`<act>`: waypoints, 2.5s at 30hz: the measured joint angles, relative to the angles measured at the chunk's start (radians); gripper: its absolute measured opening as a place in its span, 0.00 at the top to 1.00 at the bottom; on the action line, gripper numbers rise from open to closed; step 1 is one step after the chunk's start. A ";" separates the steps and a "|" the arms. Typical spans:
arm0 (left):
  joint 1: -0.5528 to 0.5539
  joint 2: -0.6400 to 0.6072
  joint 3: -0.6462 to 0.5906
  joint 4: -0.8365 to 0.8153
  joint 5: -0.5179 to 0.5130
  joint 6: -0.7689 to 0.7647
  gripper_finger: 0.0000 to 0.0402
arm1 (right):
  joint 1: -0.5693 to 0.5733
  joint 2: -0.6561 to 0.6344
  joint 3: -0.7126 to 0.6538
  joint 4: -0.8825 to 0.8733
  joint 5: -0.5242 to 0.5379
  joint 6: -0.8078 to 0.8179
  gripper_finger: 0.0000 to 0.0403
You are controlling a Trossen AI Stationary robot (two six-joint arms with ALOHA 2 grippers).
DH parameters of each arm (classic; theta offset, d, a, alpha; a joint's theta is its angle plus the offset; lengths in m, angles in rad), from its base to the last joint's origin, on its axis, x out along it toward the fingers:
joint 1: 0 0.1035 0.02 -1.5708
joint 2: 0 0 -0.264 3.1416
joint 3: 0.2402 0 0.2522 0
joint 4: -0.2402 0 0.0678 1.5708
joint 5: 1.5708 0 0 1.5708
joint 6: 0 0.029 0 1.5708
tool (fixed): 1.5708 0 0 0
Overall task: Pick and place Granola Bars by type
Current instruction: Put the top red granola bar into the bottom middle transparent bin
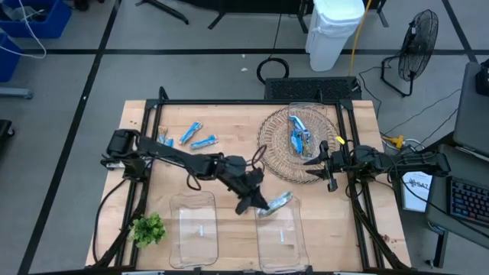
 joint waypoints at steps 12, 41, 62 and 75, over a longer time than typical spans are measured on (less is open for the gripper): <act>-0.007 0.020 0.000 -0.078 0.083 -0.025 1.00 | 0.000 0.000 0.000 0.000 0.000 0.000 0.72; 0.039 0.082 0.196 -0.388 0.134 0.110 1.00 | 0.000 -0.001 0.000 -0.004 0.000 0.000 0.72; 0.041 0.233 0.354 -0.526 0.270 0.239 1.00 | 0.000 0.033 0.000 0.000 0.000 0.000 0.72; 0.041 0.233 0.353 -0.521 0.218 0.301 0.78 | 0.000 0.034 0.000 0.000 0.000 0.000 0.72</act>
